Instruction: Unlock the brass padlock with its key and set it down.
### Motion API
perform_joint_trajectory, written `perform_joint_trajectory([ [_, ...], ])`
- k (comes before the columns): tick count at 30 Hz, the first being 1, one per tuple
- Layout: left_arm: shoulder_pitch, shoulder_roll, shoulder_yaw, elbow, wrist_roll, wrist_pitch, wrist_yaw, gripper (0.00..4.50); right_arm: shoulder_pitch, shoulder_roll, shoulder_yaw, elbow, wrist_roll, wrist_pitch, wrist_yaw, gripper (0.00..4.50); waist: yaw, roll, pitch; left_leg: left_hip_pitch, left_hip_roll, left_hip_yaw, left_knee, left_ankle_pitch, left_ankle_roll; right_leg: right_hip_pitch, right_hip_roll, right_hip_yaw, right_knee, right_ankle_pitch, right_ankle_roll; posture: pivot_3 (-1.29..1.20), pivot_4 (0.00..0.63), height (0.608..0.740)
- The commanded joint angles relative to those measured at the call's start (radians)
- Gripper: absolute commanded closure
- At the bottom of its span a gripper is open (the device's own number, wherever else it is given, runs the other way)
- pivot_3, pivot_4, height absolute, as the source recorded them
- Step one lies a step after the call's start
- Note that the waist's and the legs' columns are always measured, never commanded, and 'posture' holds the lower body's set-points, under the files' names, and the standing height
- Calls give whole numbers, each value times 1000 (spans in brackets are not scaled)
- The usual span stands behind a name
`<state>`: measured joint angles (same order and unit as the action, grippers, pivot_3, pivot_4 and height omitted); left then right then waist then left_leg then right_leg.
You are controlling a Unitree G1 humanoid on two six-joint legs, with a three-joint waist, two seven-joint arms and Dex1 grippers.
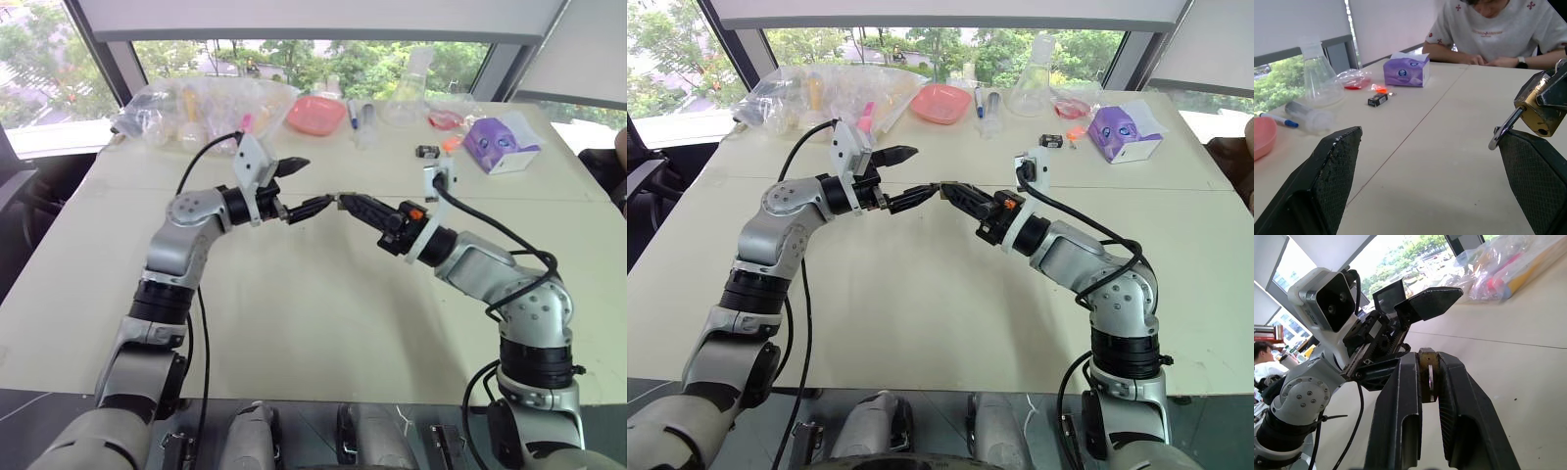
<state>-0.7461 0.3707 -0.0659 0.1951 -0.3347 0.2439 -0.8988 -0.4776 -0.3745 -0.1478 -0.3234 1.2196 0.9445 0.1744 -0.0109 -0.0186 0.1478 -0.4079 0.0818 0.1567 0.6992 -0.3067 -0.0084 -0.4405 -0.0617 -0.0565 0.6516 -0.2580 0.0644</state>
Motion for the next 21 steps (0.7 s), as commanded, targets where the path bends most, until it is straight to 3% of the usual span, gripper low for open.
perform_joint_trajectory([
  [1, -26, 1, 27, -8, 13, -31, 30, 25, -5, 7, 15, -47, 28, 11, 19, 4500, 0, 0, 0, 0, 0, 0, 0, 0, 0, 0, 0, 0, 0, 0, 0, 0, 150, 739],
  [8, 63, 42, 9, -162, -105, 144, -92, 25, -12, 11, 7, -36, 19, 3, 9, 4500, -2, 0, 0, 0, 0, 0, 0, 0, 0, 0, 0, 0, 0, 0, 0, 0, 150, 739],
  [21, 16, 27, 3, -52, -11, 41, -40, 25, -9, 8, 14, -48, 40, 13, 18, 4500, 0, 0, 0, 0, 0, 0, 0, 0, 0, 0, 0, 0, 0, 0, 0, 0, 150, 739],
])
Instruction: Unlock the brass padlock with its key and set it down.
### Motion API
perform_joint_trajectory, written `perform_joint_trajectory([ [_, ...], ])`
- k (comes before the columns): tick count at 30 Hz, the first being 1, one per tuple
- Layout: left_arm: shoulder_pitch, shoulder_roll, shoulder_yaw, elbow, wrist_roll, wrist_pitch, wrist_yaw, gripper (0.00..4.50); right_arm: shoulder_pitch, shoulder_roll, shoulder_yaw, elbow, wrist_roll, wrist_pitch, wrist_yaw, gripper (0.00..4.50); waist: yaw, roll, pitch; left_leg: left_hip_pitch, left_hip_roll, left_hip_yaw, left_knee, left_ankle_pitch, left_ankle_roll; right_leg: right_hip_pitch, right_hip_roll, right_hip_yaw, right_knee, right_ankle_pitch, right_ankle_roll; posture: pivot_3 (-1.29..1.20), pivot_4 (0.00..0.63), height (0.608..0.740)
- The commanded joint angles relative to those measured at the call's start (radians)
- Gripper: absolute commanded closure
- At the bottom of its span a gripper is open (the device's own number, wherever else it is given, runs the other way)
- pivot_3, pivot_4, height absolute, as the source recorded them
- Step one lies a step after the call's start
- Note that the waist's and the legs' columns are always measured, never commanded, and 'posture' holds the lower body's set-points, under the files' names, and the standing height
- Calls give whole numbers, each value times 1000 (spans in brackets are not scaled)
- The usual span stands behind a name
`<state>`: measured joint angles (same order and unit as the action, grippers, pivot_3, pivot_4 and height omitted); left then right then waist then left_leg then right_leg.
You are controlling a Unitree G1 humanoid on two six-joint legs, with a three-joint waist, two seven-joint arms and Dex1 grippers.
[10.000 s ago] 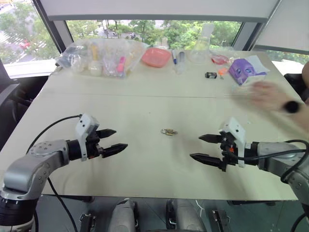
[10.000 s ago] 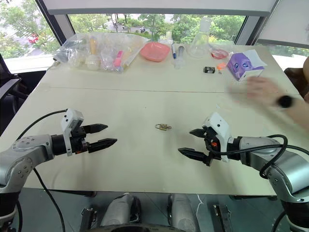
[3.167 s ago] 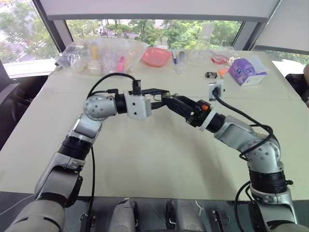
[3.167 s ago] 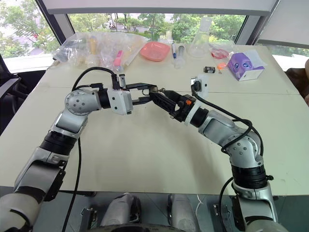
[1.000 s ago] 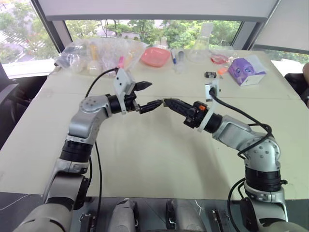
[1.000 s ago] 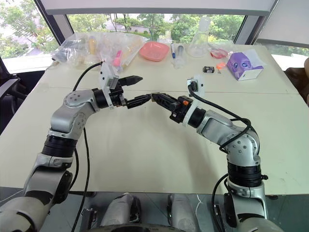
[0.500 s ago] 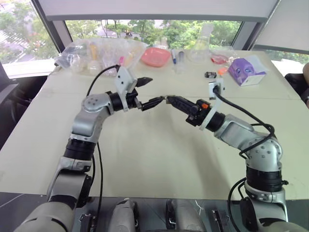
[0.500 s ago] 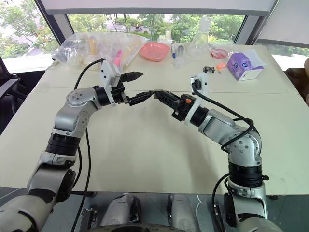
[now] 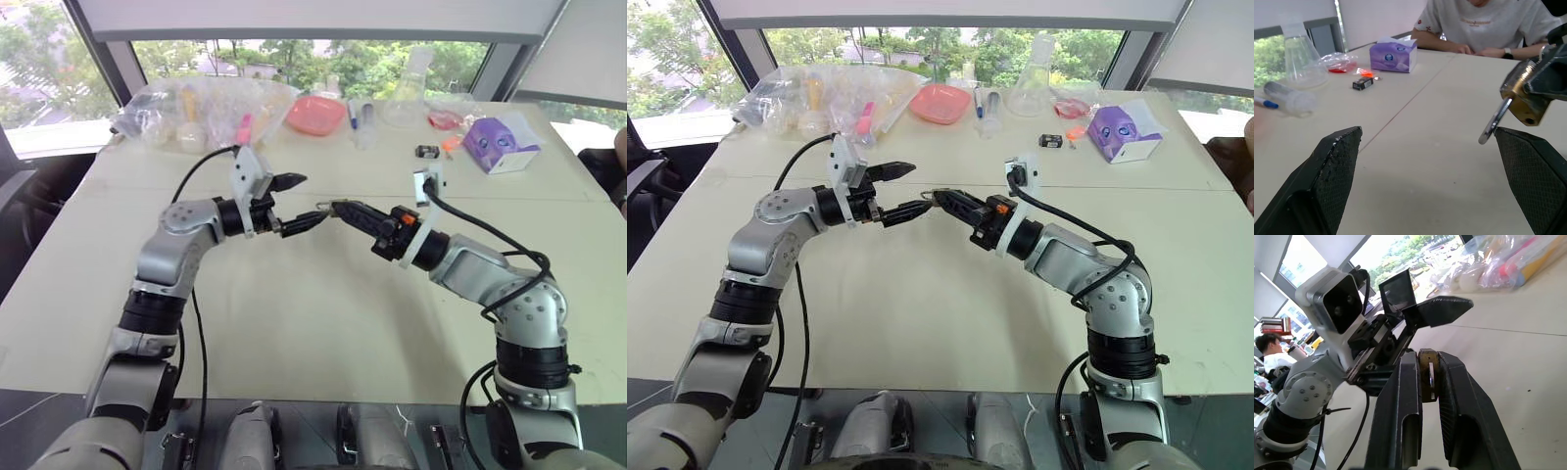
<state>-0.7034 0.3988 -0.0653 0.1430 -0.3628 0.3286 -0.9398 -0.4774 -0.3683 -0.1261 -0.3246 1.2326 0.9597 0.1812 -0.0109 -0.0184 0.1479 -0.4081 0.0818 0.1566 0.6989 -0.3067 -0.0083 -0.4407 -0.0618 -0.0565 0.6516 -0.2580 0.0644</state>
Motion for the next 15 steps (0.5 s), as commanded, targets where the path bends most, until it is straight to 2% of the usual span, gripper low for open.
perform_joint_trajectory([
  [1, -30, -3, -4, 9, 26, -57, -5, 25, -9, 3, -7, -50, 29, -1, 11, 4500, 0, 0, 0, 0, 0, 0, 0, 0, 0, 0, 0, 0, 0, 0, 0, 0, 150, 739],
  [9, -76, -50, 22, 65, 49, -116, 37, 25, 5, 5, 2, -70, 45, 9, 5, 4500, 1, 0, 0, 0, 0, 0, 0, 0, 0, 0, 0, 0, 0, 0, 0, 0, 150, 739],
  [15, -57, -33, 24, 41, 37, -89, 31, 25, 7, 4, -1, -63, 37, 3, -3, 4500, -1, 0, 0, 0, 0, 0, 0, 0, 0, 0, 0, 0, 0, 0, 0, 0, 150, 739],
])
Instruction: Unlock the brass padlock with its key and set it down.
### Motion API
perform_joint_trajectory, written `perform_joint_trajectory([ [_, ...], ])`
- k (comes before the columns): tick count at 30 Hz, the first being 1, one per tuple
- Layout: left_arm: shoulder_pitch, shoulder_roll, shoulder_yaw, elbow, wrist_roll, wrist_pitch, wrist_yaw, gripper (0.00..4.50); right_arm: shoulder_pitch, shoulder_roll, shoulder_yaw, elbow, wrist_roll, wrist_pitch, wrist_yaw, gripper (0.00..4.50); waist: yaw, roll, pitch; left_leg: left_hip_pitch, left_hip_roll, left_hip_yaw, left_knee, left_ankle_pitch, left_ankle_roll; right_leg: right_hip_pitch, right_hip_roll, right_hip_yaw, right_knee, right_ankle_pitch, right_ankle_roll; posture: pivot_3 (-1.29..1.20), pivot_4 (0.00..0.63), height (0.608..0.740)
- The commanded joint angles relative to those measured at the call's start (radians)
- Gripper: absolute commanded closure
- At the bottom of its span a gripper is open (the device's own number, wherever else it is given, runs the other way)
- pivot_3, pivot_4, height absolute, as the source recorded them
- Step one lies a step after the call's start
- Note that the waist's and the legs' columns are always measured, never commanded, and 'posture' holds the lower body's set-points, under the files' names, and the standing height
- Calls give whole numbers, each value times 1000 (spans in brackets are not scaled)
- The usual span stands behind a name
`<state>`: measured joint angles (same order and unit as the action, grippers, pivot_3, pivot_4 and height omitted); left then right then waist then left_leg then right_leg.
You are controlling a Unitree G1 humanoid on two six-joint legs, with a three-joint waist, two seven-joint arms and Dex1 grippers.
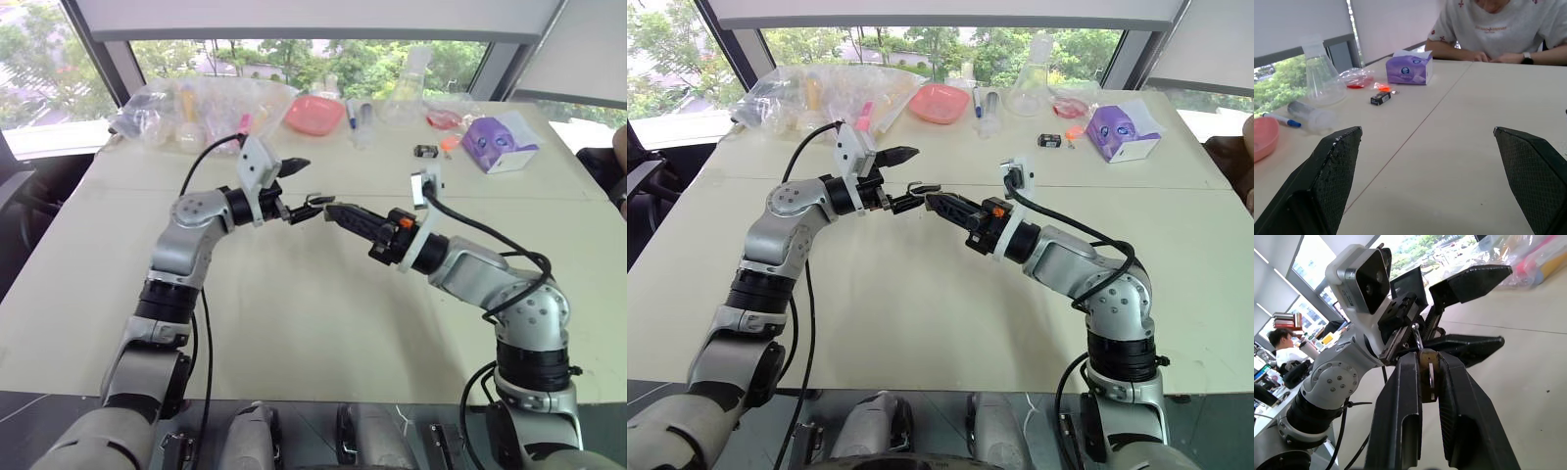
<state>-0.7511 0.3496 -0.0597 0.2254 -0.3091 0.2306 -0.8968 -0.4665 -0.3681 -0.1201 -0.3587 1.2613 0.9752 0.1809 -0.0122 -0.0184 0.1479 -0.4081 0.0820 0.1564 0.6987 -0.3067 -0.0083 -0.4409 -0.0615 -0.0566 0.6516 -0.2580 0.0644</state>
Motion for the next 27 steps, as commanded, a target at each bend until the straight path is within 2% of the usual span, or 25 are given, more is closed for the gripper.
perform_joint_trajectory([
  [1, 3, 25, 14, -50, -18, 24, -19, 25, -5, 5, -10, -25, 5, -15, -6, 4500, 0, 0, 0, 0, 0, 0, 0, 0, 0, 0, 0, 0, 0, 0, 0, 0, 150, 739],
  [7, 100, 114, 6, -70, 2, 86, -49, 25, -20, 29, -67, 49, 20, -38, -90, 4500, -2, 0, 0, 0, 0, 0, 0, 0, 0, 0, 0, 0, 0, 0, 0, 0, 150, 739],
  [11, 194, 198, 50, -208, -116, 272, -108, 25, -8, 30, -52, 172, -38, 15, -182, 4500, -2, 0, 0, 0, 0, 0, 0, 0, 0, 0, 0, 0, 0, 0, 0, 0, 150, 739],
  [17, 253, 235, 95, -376, -244, 450, -90, 25, -55, 75, -45, 332, -103, 46, -199, 4500, -2, 0, 0, 0, 0, -1, 0, 0, 0, -1, -1, 1, 0, 0, 0, 0, 150, 739],
  [22, 280, 248, 106, -418, -265, 485, -64, 25, -93, 67, 5, 425, -238, 60, -178, 4500, -5, 1, 1, 0, 0, -2, -1, 0, 0, -1, 0, 1, 1, 0, 0, 0, 150, 739],
  [24, 288, 249, 109, -424, -260, 482, -48, 0, -100, 64, 19, 437, -284, 63, -164, 3520, -5, 1, 1, 0, 0, -2, -1, 0, 0, -1, 0, 1, 1, 0, 0, 0, 150, 739],
  [26, 295, 249, 111, -432, -265, 483, -39, 0, -101, 58, 24, 434, -315, 74, -145, 2722, -4, 1, 1, 0, 0, -2, -1, 0, 0, -1, 0, 1, 0, 0, 0, 0, 150, 739],
  [27, 297, 249, 112, -435, -266, 482, -35, 0, -100, 57, 24, 429, -328, 79, -137, 2149, -4, 1, 1, 0, 0, -2, -1, 0, 0, -1, -1, 1, 0, 0, 0, 0, 150, 739],
])
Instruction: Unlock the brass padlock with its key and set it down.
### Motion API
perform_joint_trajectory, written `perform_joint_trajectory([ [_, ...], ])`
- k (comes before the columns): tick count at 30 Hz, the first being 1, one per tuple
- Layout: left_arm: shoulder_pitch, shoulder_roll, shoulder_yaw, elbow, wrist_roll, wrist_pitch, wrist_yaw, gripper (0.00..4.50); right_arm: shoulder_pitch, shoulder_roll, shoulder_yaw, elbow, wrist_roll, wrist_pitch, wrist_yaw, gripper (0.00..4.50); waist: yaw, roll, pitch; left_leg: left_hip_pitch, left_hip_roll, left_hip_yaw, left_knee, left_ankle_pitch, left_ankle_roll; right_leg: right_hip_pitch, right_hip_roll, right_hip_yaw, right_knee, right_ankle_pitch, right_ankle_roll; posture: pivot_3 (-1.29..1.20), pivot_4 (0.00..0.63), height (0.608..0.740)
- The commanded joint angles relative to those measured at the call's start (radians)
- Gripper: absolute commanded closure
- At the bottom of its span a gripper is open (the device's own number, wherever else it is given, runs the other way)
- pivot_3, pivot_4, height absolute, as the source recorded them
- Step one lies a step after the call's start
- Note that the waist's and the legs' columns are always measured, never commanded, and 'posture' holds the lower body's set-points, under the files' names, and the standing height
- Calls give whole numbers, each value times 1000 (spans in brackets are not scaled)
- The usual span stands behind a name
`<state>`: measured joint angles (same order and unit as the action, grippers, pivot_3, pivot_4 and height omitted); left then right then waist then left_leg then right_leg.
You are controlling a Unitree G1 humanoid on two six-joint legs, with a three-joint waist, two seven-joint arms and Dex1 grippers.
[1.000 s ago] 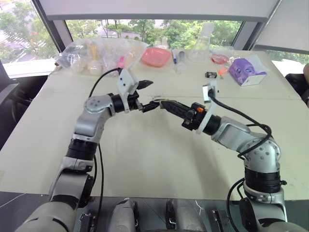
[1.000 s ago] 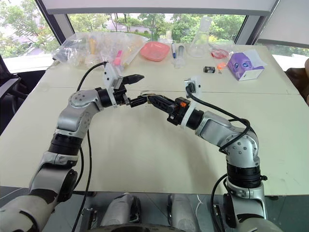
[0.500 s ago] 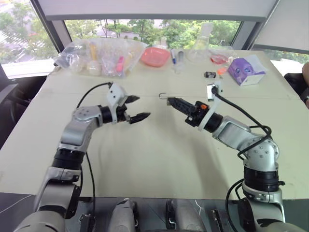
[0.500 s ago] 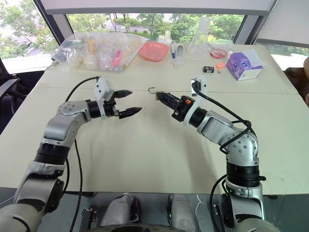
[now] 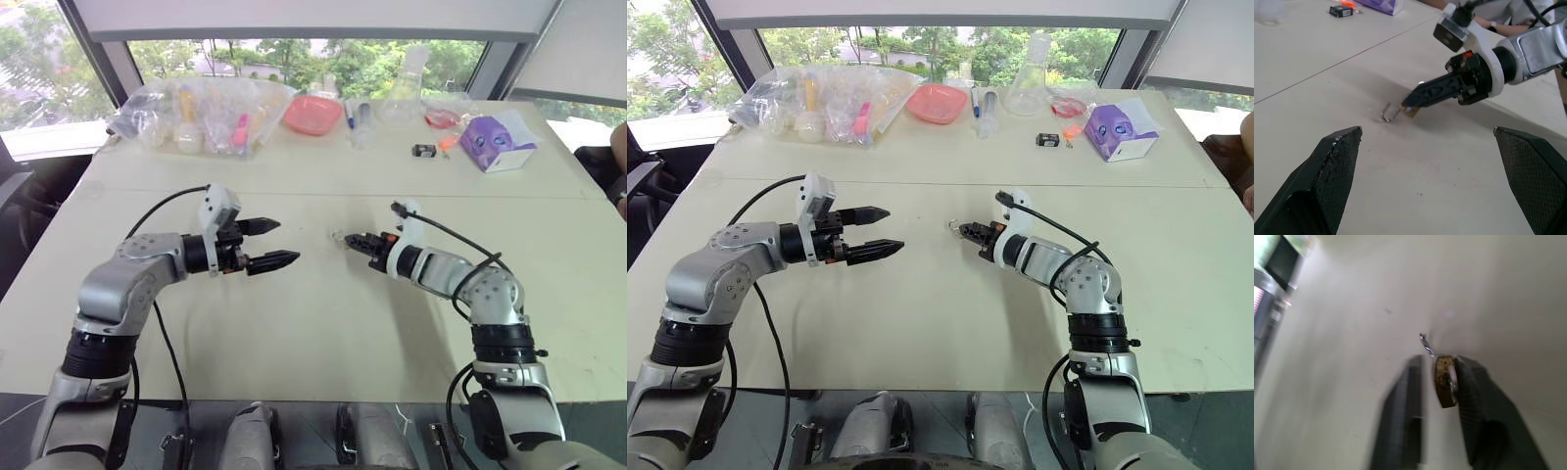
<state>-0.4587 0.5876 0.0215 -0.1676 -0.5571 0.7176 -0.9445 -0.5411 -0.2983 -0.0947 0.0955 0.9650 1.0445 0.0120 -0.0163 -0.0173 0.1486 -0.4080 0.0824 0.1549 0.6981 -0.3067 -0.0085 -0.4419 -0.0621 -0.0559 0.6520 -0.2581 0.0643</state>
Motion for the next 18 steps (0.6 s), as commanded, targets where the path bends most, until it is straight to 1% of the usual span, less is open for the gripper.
perform_joint_trajectory([
  [1, 8, 10, 31, -44, -19, -6, 17, 0, -23, -13, -5, -32, -40, 16, 35, 1615, 1, 0, 0, 0, 0, 0, 0, 0, 0, 0, 0, 0, 0, 0, 0, 0, 150, 739],
  [4, 14, 7, 29, -52, -17, -13, 30, 0, -6, -31, -13, -67, -67, 37, 51, 34, 4, 0, 0, 0, 0, 0, 0, 0, 0, 0, 0, 0, 0, 0, 0, 0, 150, 739],
  [5, 17, 8, 30, -55, -18, -13, 31, 0, 8, -56, -14, -99, -79, 46, 59, 34, 6, 0, 0, 0, 0, 0, 0, 0, 0, 0, 0, 0, 0, 0, 0, 0, 150, 739],
  [8, 27, 19, 42, -62, -24, -10, 35, 0, 92, -227, -30, -290, -84, 104, 135, 34, 19, 1, 0, -1, -1, 0, 0, 0, 1, 0, -2, 0, -1, 0, 0, 0, 150, 739],
  [12, 45, 29, 47, -62, -27, -8, 38, 0, 188, -381, -73, -427, -84, 109, 228, 34, 17, 1, 0, -1, -2, 1, 0, -2, 3, 0, -2, 0, -3, 0, 0, 0, 150, 739],
  [15, 54, 30, 47, -63, -30, -6, 43, 0, 238, -421, -111, -468, -70, 104, 276, 34, 5, 0, 0, 0, -1, 0, 0, -4, 6, 1, 0, 0, -3, 0, 0, 0, 150, 739],
  [18, 66, 23, 50, -65, -36, 3, 61, 0, 311, -457, -145, -520, -80, 55, 358, 34, 5, 1, 0, 1, 0, -1, 0, -4, 7, 1, 1, 0, -2, 0, 0, 0, 150, 739],
])
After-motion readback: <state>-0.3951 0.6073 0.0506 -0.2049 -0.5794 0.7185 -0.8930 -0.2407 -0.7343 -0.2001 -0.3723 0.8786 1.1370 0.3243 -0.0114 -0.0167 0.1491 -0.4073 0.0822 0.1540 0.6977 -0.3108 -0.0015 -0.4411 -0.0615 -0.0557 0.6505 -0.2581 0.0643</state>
